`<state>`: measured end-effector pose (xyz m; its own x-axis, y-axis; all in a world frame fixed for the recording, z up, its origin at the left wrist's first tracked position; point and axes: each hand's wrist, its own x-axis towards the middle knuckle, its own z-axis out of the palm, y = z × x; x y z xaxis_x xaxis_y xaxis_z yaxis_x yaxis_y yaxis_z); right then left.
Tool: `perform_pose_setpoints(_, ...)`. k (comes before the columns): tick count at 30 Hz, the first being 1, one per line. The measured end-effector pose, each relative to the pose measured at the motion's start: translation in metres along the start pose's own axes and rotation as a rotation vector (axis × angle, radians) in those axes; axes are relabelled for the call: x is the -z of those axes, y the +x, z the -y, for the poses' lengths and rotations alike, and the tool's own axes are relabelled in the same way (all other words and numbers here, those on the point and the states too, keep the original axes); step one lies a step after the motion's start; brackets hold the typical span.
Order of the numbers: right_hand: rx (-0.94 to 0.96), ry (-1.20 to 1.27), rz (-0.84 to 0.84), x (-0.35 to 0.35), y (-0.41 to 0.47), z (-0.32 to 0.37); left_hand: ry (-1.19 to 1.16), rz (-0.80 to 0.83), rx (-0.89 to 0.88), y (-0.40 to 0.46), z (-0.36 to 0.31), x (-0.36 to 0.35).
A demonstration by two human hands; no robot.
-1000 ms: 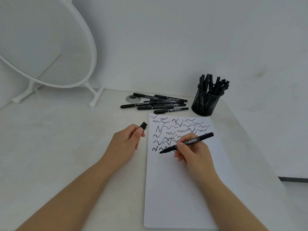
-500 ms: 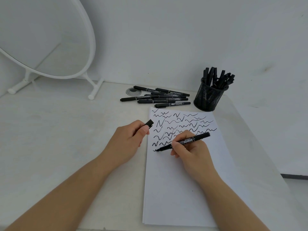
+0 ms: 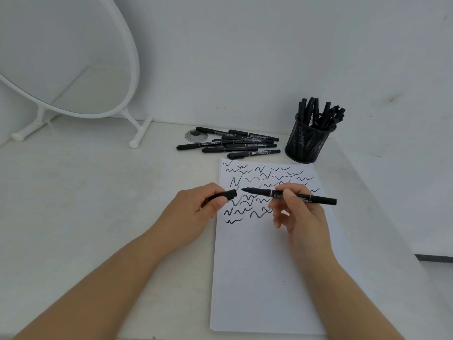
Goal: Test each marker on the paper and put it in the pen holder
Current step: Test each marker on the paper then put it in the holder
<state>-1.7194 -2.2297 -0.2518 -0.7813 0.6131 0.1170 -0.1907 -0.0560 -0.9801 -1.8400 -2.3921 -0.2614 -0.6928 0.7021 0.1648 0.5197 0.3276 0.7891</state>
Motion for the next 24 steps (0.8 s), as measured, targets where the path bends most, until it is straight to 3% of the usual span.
perform_pose_setpoints(5,-0.06,0.094,0.032,-0.0005,0.0014,-0.0007,0.023,0.041,-0.028,-0.0017,-0.0001,0.0001)
perform_pose_setpoints(14,-0.062,0.035,0.048,-0.0006,0.0007,-0.0034,0.004,0.09,-0.06,-0.003,-0.0029,-0.0016)
perform_pose_setpoints(24,-0.038,-0.019,0.189,-0.0015,-0.002,-0.0048,-0.035,0.134,-0.079,-0.0066,-0.0063,-0.0027)
